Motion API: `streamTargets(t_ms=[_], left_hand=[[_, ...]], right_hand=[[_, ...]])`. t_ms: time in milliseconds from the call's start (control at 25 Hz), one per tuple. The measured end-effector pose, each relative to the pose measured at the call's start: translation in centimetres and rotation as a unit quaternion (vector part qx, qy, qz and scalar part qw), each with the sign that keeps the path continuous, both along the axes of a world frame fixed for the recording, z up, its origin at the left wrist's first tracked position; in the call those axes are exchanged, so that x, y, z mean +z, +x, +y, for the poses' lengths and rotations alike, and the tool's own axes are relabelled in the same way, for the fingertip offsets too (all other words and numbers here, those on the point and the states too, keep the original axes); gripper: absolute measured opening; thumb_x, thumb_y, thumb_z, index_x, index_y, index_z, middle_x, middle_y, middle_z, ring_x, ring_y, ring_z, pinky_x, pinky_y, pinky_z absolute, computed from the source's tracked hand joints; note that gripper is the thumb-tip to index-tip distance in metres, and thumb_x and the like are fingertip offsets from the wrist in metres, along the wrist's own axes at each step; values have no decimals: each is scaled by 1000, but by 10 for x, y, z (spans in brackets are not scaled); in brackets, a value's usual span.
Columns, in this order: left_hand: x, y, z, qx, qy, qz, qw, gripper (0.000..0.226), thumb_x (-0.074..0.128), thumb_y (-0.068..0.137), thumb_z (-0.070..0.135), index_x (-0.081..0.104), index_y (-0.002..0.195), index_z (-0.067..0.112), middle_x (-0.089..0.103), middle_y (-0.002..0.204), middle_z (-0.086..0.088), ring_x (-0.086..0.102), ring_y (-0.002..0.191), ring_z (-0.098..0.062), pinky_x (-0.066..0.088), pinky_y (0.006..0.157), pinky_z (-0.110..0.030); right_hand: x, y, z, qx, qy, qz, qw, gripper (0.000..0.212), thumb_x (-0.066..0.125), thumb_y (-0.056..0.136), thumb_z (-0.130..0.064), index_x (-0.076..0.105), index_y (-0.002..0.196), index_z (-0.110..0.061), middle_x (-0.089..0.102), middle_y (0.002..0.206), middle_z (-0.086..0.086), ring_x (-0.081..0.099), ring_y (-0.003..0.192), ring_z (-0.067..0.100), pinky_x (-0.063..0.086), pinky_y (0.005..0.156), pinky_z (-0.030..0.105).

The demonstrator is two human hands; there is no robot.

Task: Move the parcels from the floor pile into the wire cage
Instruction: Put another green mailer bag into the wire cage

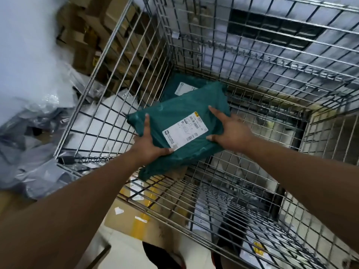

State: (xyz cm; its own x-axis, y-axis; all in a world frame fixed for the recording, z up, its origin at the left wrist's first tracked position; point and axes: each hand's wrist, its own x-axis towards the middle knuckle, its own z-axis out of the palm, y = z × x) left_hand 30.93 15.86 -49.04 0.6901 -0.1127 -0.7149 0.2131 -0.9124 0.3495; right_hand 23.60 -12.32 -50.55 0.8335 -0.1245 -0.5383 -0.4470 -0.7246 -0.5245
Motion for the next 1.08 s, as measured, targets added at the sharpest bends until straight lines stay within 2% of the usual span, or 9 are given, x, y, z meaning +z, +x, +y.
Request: streamTargets(t_ms=[160, 320, 440, 520, 600, 680, 800, 880, 1080], left_hand=[[-18, -10, 21, 71, 62, 36, 995, 149, 87, 66, 63, -41, 141, 54, 21, 161, -31, 33, 144, -49, 36, 117, -54], [-32, -9, 23, 193, 2, 94, 977, 152, 89, 75, 44, -49, 137, 46, 18, 166, -21, 33, 146, -43, 34, 117, -61], [-36, -9, 22, 296, -35, 169, 939, 148, 89, 79, 28, -44, 142, 46, 26, 162, -20, 43, 138, -45, 44, 102, -70], [-35, -7, 21, 310, -45, 202, 928, 143, 89, 80, 26, -34, 153, 37, 37, 156, -19, 52, 130, -43, 50, 98, -66], [-35, -7, 15, 289, -76, 218, 929, 115, 84, 86, 20, -2, 162, 22, 55, 138, -12, 63, 112, -31, 53, 95, -55], [-37, -9, 9, 240, -81, 212, 944, 92, 81, 88, 21, 21, 158, 21, 55, 141, -7, 57, 123, -28, 49, 102, -52], [-41, -6, 12, 66, 6, 117, 991, 89, 78, 88, 32, 23, 158, 21, 49, 149, -9, 50, 133, -34, 46, 109, -48], [-39, -6, 16, -39, 73, 29, 996, 86, 68, 93, 35, 18, 162, 24, 49, 148, -19, 48, 135, -38, 45, 109, -46], [-14, -7, 15, -94, 48, -93, 990, 66, 58, 94, 40, 33, 156, 36, 52, 136, -18, 54, 123, -38, 48, 103, -49]], right_hand=[[-20, 54, 23, 71, 37, 8, 997, 100, 77, 87, -41, 7, 156, -56, 20, 163, 9, 30, 147, 34, 30, 118, 35], [-35, 107, 52, 137, 32, 16, 990, 96, 75, 90, -35, 8, 157, -54, 12, 165, 11, 25, 149, 36, 26, 120, 35], [-46, 134, 63, 188, 0, 16, 982, 94, 73, 91, -35, 10, 157, -54, 12, 165, 10, 26, 149, 34, 26, 120, 36], [-51, 147, 74, 212, -11, 13, 977, 93, 73, 91, -32, 11, 157, -54, 11, 166, 10, 25, 150, 34, 25, 120, 38], [-54, 154, 87, 246, -30, -4, 969, 91, 70, 92, -29, 11, 156, -55, 9, 167, 9, 24, 150, 36, 25, 122, 42], [-58, 152, 95, 267, -66, -25, 961, 87, 66, 93, -30, 11, 157, -54, 6, 168, 7, 22, 150, 36, 25, 123, 46], [-68, 135, 102, 276, -119, -22, 954, 85, 65, 93, -47, 7, 156, -55, -4, 170, 2, 9, 154, 35, 20, 122, 56], [-71, 119, 108, 284, -130, -9, 950, 85, 63, 92, -56, 7, 155, -57, -10, 170, -6, -3, 156, 33, 15, 120, 66], [-55, 77, 135, 283, -119, 6, 952, 78, 60, 96, -50, 13, 158, -47, -7, 170, -8, -5, 156, 31, 15, 117, 70]])
